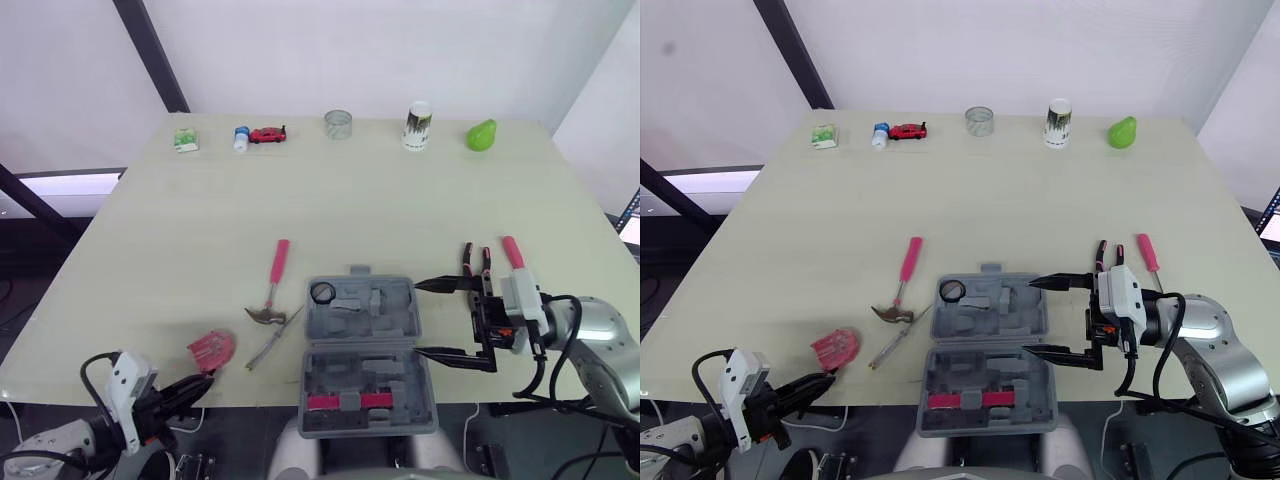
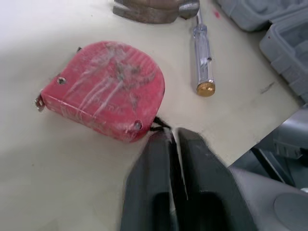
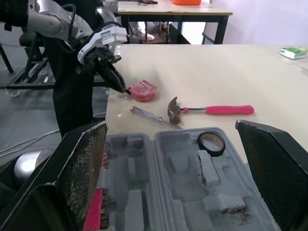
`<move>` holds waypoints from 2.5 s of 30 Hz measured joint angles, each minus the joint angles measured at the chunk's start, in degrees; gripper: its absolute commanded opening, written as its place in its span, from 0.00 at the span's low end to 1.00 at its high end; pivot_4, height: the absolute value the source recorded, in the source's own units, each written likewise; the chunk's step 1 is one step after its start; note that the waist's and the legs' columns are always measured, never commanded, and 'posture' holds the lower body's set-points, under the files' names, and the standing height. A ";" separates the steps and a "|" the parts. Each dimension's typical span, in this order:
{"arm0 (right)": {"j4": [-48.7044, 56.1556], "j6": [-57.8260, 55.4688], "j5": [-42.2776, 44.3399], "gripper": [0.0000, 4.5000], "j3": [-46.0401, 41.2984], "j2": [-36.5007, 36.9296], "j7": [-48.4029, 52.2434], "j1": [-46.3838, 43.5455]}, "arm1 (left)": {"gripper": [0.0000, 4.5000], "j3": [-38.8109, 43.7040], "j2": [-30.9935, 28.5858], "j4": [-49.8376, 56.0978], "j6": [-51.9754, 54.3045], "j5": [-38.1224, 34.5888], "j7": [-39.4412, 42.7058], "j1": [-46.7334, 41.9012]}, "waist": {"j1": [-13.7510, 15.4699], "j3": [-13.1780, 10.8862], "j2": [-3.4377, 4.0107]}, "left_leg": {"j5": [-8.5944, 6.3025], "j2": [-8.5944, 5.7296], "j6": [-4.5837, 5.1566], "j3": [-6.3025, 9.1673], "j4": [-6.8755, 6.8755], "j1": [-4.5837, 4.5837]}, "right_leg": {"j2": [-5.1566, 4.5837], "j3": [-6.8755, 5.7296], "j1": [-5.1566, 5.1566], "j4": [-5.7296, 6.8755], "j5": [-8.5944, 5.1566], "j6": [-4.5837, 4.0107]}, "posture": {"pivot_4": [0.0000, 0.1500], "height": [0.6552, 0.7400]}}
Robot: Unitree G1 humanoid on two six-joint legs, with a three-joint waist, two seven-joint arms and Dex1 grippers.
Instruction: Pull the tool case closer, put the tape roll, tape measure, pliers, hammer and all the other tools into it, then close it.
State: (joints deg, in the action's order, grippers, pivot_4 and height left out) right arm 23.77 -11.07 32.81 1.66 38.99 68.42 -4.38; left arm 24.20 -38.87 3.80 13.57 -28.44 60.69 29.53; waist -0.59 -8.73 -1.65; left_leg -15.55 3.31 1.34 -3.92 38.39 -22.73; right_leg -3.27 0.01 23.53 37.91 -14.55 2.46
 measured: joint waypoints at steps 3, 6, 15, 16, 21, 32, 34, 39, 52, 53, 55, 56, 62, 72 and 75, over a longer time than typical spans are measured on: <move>0.00 -0.05 0.00 1.00 0.17 0.01 0.00 -0.35 | 0.57 1.03 0.34 0.28 -1.22 -1.10 1.52 0.68 | -0.01 0.00 0.00 | 0.00 0.00 0.00 0.00 0.00 0.00 | -0.01 0.00 0.00 0.00 0.00 0.00 | 1.00 1.00; 0.02 -0.16 0.02 1.00 0.19 0.02 -0.06 -0.56 | 0.87 2.70 1.48 0.74 -5.19 -2.20 4.40 2.79 | -0.14 0.00 0.00 | 0.00 0.00 0.00 -0.01 0.00 0.00 | 0.00 0.00 0.01 0.00 -0.04 -0.08 | 1.00 1.00; 0.02 -0.86 0.18 1.00 0.43 -0.06 -0.26 -1.25 | 0.99 7.14 -0.55 -5.50 -16.98 -0.46 10.68 0.02 | 0.33 -0.01 0.02 | 0.00 -0.01 0.00 -0.05 0.02 0.00 | 0.00 -0.03 -0.01 -0.02 -0.08 -0.15 | 1.00 1.00; 0.01 -0.88 0.14 1.00 0.71 -0.33 -0.32 -1.84 | 0.99 5.83 -1.47 -7.73 -19.17 1.79 10.68 -2.05 | 0.44 -0.01 0.03 | 0.00 -0.02 0.00 -0.04 0.02 0.00 | 0.01 -0.03 0.00 0.00 -0.08 -0.14 | 1.00 1.00; 0.06 -1.03 0.08 1.00 0.94 -0.91 -1.18 -2.32 | 0.99 1.58 -1.83 -12.18 -22.84 6.00 10.04 -8.58 | 0.26 0.03 -0.04 | 0.00 -0.01 0.00 -0.08 0.02 -0.03 | 0.01 -0.01 0.00 -0.03 0.02 0.02 | 1.00 1.00; 0.97 -1.23 -0.01 1.00 0.87 -0.87 -2.73 -1.74 | 0.99 -4.21 -2.38 -22.76 -26.87 11.10 8.20 -16.39 | 0.08 0.03 -0.03 | 0.00 0.00 0.00 -0.05 0.01 -0.01 | 0.02 -0.03 0.00 0.01 0.03 0.04 | 1.00 1.00; 0.98 -1.23 -0.08 1.00 0.86 -0.86 -2.75 -1.53 | 0.99 -4.73 -2.39 -24.63 -27.02 11.50 7.85 -17.55 | 0.09 0.03 -0.03 | 0.00 0.00 0.00 -0.07 0.01 -0.02 | 0.02 -0.03 0.00 0.00 0.03 0.05 | 1.00 1.00; 1.19 -1.23 -0.29 1.00 0.86 -0.88 -3.81 -1.46 | 0.99 -6.28 -2.40 -27.78 -28.26 12.15 7.67 -19.71 | -0.03 0.03 -0.03 | 0.00 0.00 0.00 -0.06 0.01 -0.02 | 0.02 -0.03 0.00 0.02 0.04 0.05 | 1.00 1.00; 1.36 -1.26 -0.54 1.00 0.86 -0.88 -4.14 -1.45 | 0.69 -6.81 -2.42 -29.74 -29.86 12.23 7.99 -20.63 | -0.01 0.03 -0.03 | 0.00 0.00 0.00 -0.05 0.01 -0.01 | 0.01 -0.03 0.00 0.03 0.04 0.05 | 1.00 1.00; 1.67 -1.29 -0.53 1.00 0.86 -0.88 -4.00 -1.45 | 0.69 -6.80 -2.42 -29.63 -29.90 11.80 8.40 -20.61 | -0.01 0.03 -0.03 | 0.00 0.00 0.00 -0.05 0.01 -0.02 | 0.01 -0.03 0.00 0.03 0.04 0.05 | 1.00 1.00; 2.27 -1.29 -0.44 1.00 0.86 -0.88 -3.81 -1.46 | 0.69 -6.77 -2.52 -28.82 -29.84 10.68 9.29 -20.64 | -0.01 0.03 -0.03 | 0.00 0.01 0.00 -0.04 0.01 -0.02 | 0.01 -0.03 0.00 0.03 0.04 0.05 | 1.00 1.00; 2.43 -1.33 -0.22 1.00 0.86 -0.88 -3.75 -1.45 | 0.69 -6.78 -2.96 -27.50 -29.21 9.88 10.26 -20.65 | -0.01 0.03 -0.04 | 0.00 0.01 0.00 -0.04 0.01 -0.02 | 0.01 -0.04 0.00 0.03 0.04 0.05 | 1.00 1.00; 3.33 -7.26 3.28 1.00 0.83 -1.53 -7.37 -1.23 | 0.69 -7.37 -8.32 -18.31 -24.07 5.72 15.06 -27.11 | 0.61 0.02 -0.05 | 0.00 0.00 0.00 -0.03 0.04 -0.04 | 0.00 -0.07 -0.01 0.03 0.04 0.05 | 1.00 1.00; 5.87 -30.69 10.22 1.00 1.16 -2.18 -24.86 -3.63 | 0.69 -21.30 -5.90 -12.87 -15.76 5.41 21.06 -48.83 | 0.54 0.01 -0.04 | 0.01 -0.03 0.00 -0.02 0.06 -0.09 | 0.11 -0.02 0.00 0.04 0.05 0.06 | 1.00 1.00; 5.45 -37.55 14.46 1.00 0.04 -4.22 -29.84 -4.60 | 0.69 -26.34 -1.25 -13.92 -15.35 6.60 22.50 -56.10 | 0.71 0.01 -0.04 | 0.01 -0.03 0.01 0.01 0.08 -0.13 | 0.15 -0.02 0.00 0.02 0.05 0.07 | 1.00 1.00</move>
State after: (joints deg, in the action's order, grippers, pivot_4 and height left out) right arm 29.23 -48.62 47.27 1.70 34.77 38.58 -8.98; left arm -2.13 -40.12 -10.12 -1.78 -21.83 83.19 -26.58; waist 0.11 -8.72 -1.69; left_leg -15.54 3.28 1.35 -3.91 38.47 -22.86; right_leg -3.12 -0.01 23.53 37.94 -14.50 2.53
